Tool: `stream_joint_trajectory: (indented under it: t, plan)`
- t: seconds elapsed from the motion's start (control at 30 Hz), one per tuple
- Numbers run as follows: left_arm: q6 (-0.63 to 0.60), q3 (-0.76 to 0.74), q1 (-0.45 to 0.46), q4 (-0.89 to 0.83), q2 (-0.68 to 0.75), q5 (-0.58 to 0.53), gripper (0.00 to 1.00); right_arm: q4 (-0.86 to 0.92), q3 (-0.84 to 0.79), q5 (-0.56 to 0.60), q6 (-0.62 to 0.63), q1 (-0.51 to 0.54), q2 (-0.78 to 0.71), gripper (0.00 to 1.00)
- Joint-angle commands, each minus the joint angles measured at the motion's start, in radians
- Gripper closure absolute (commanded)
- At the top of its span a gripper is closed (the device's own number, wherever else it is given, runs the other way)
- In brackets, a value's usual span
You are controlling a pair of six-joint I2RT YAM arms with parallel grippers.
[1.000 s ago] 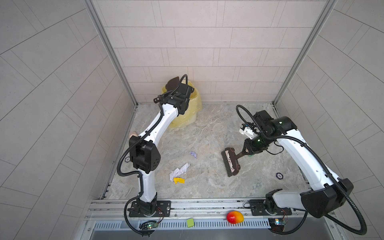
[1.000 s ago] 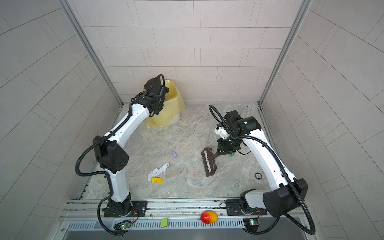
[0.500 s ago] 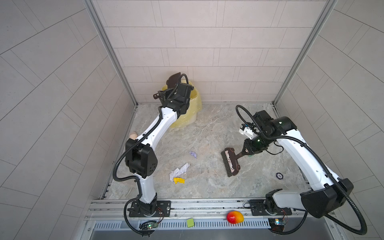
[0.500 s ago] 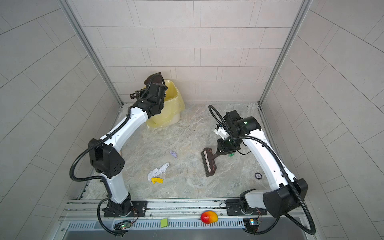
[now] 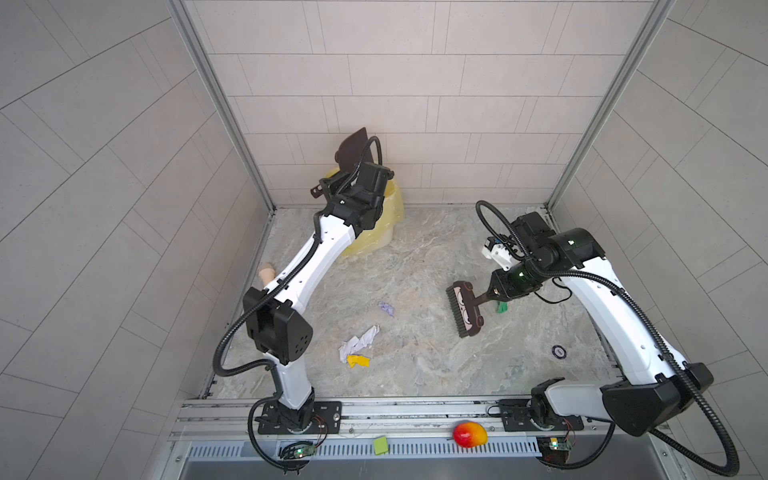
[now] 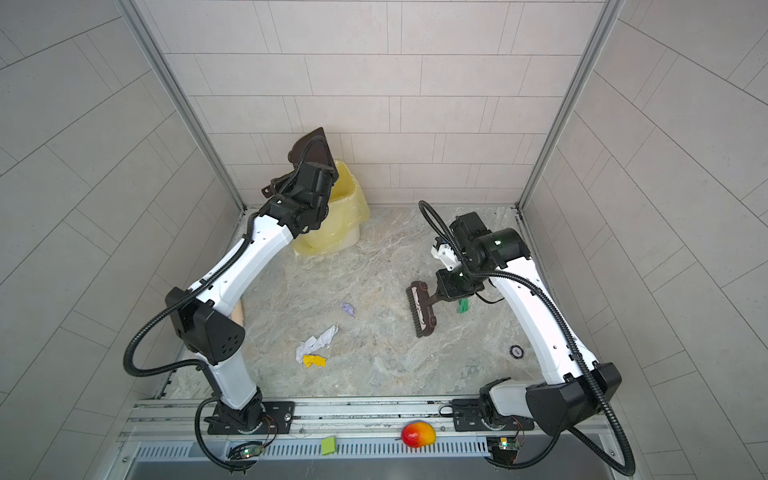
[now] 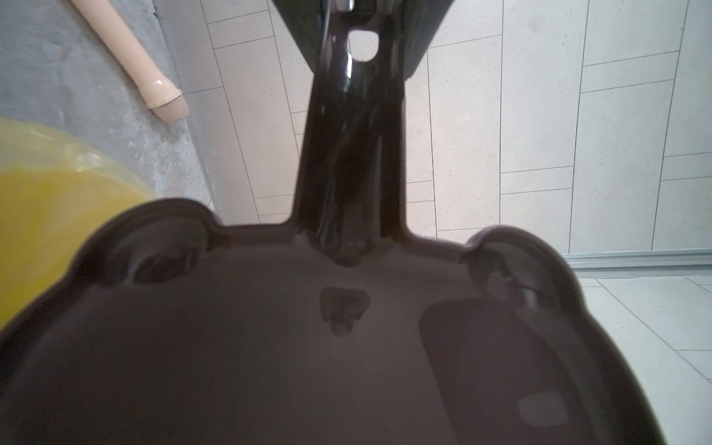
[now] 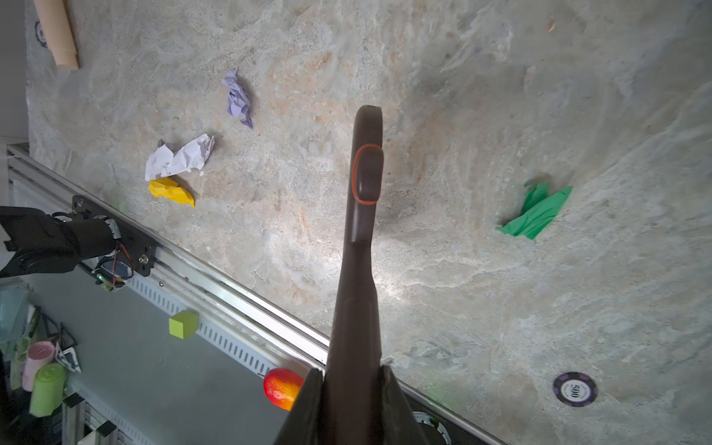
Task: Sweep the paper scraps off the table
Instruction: 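Lower the dustpan beside the green scrap while right brush moves toward it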
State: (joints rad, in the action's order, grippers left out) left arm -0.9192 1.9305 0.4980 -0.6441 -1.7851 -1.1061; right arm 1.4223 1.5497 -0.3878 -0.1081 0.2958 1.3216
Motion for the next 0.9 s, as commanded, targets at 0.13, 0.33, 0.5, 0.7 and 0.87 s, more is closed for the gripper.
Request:
stream_joint_trajectory:
  t: [0.13,0.33,0.5,0.7,0.87]
  plan:
    - [0.294,0.031,0.105,-0.217,0.079,0.095,1.0,0.052,0.117,0.257,0.018,-0.013,-0.02,1.0]
    - [0.465,0.009,0.213,-0.337,0.083,0.185,1.0,0.057,0.186,0.483,0.02,-0.026,-0.001,1.0]
    - [0.629,-0.087,0.314,-0.386,0.105,0.296,1.0,0.022,0.168,0.633,0.024,-0.03,0.008,1.0]
    - [0.778,-0.273,0.405,-0.407,0.153,0.412,1.0,-0.05,0.071,0.644,0.025,-0.057,0.011,1.0]
    - [0.911,-0.355,0.431,-0.453,0.181,0.58,1.0,-0.088,0.006,0.638,0.038,-0.08,0.028,1.0]
